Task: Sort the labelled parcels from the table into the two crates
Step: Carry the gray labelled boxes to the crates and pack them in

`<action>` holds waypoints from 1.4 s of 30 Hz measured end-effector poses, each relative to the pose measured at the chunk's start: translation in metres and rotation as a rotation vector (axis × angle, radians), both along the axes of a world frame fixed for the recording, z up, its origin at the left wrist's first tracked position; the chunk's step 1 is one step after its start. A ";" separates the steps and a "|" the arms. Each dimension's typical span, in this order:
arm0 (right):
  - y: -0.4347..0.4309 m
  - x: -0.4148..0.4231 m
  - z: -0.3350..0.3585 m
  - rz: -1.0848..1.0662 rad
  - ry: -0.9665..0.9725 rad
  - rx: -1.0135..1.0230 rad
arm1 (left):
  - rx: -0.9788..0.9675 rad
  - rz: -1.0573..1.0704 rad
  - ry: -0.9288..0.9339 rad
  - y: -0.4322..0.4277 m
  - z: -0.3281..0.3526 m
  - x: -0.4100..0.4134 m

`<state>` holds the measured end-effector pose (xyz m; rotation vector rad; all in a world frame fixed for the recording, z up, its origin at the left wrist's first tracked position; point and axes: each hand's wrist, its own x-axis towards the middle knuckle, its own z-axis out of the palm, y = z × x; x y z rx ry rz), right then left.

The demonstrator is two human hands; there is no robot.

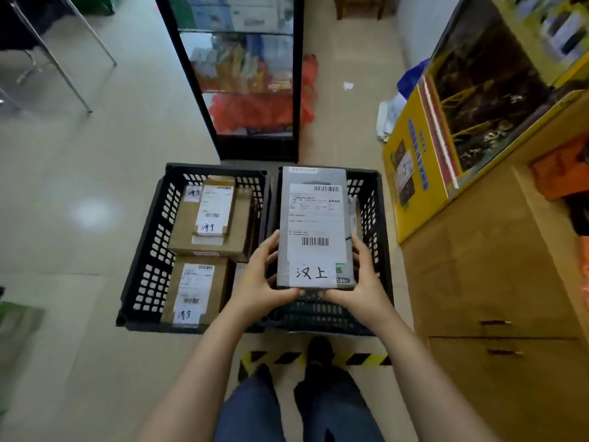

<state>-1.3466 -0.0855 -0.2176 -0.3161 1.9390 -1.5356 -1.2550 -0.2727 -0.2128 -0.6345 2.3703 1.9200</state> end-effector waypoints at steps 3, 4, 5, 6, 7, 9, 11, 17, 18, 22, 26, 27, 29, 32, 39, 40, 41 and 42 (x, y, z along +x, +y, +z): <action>0.003 -0.010 -0.033 0.042 -0.095 0.046 | 0.050 0.008 -0.106 0.002 -0.033 -0.006; 0.004 -0.012 -0.046 0.051 -0.109 0.066 | 0.064 0.008 -0.132 0.002 -0.043 -0.007; 0.005 -0.014 -0.055 0.063 -0.126 0.084 | 0.074 0.011 -0.159 0.002 -0.053 -0.008; 0.005 -0.016 -0.066 0.068 -0.141 0.103 | 0.081 0.015 -0.187 0.002 -0.063 -0.009; 0.005 -0.017 -0.075 0.070 -0.151 0.113 | 0.085 0.018 -0.206 0.001 -0.071 -0.010; 0.003 -0.020 -0.094 0.084 -0.185 0.138 | 0.087 0.018 -0.244 -0.001 -0.089 -0.012; 0.000 -0.021 -0.109 0.092 -0.213 0.166 | 0.086 0.016 -0.288 -0.003 -0.104 -0.012; -0.012 -0.019 -0.144 0.083 -0.313 0.214 | 0.116 0.013 -0.376 -0.010 -0.132 -0.012; -0.014 -0.020 -0.148 0.083 -0.333 0.215 | 0.125 0.014 -0.390 -0.011 -0.137 -0.013; -0.017 -0.022 -0.173 0.088 -0.368 0.250 | 0.163 0.055 -0.434 -0.010 -0.163 -0.019; -0.014 -0.024 -0.199 0.086 -0.388 0.278 | 0.166 0.054 -0.487 -0.004 -0.195 -0.024; -0.013 -0.024 -0.206 0.085 -0.387 0.285 | 0.168 0.051 -0.494 -0.003 -0.202 -0.025; -0.012 -0.022 -0.218 0.082 -0.391 0.298 | 0.183 0.044 -0.508 -0.001 -0.214 -0.027; -0.013 -0.021 -0.235 0.056 -0.398 0.310 | 0.198 0.043 -0.538 0.000 -0.231 -0.030; -0.014 -0.023 -0.262 0.083 -0.473 0.360 | 0.128 0.015 -0.582 0.000 -0.251 -0.040; -0.015 -0.024 -0.264 0.084 -0.492 0.366 | 0.115 0.009 -0.588 0.000 -0.256 -0.040; -0.018 -0.026 -0.267 0.083 -0.511 0.369 | 0.101 -0.001 -0.602 0.001 -0.262 -0.041; -0.021 -0.027 -0.272 0.086 -0.529 0.370 | 0.086 -0.012 -0.625 0.001 -0.268 -0.043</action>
